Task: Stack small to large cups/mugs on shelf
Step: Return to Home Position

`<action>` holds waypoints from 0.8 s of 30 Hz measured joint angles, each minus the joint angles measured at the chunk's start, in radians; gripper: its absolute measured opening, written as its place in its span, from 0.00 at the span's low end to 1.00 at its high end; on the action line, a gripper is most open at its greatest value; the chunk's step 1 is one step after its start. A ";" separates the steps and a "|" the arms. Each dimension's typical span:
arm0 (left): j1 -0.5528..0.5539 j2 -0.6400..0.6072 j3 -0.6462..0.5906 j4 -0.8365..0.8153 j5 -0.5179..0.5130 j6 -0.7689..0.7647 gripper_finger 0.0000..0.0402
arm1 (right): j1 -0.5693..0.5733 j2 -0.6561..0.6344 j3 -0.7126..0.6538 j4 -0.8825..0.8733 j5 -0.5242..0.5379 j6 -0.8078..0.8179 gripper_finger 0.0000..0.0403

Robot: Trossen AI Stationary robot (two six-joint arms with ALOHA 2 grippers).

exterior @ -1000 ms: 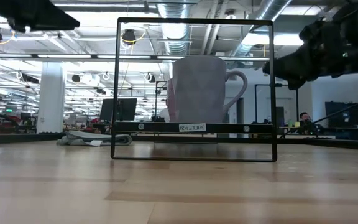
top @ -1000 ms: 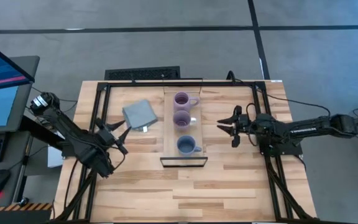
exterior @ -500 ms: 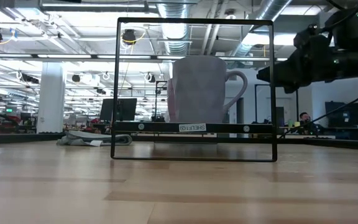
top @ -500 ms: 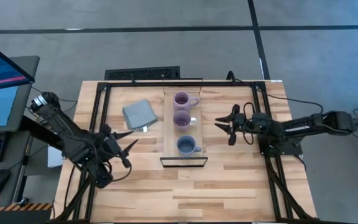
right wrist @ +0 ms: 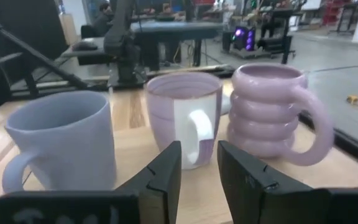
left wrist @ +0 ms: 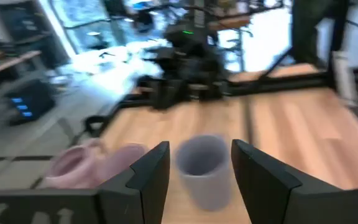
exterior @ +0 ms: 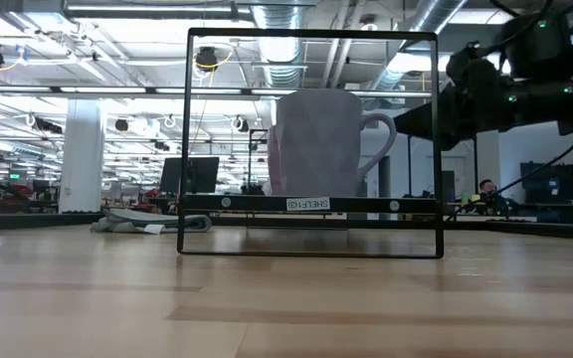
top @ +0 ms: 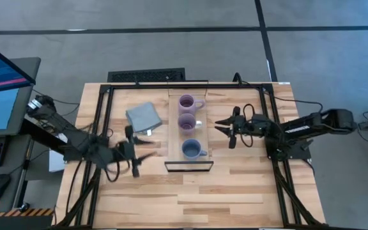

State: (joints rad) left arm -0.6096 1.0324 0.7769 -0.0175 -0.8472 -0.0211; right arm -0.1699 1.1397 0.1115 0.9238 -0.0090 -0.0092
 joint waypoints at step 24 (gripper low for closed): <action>0.489 -0.680 -0.554 0.217 0.166 0.185 0.41 | 0.029 0.115 0.032 0.004 -0.047 0.008 0.31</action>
State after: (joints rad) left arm -0.1207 0.3524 0.2233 0.1998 -0.6811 0.1644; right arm -0.1406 1.2549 0.1439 0.9276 -0.0563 -0.0012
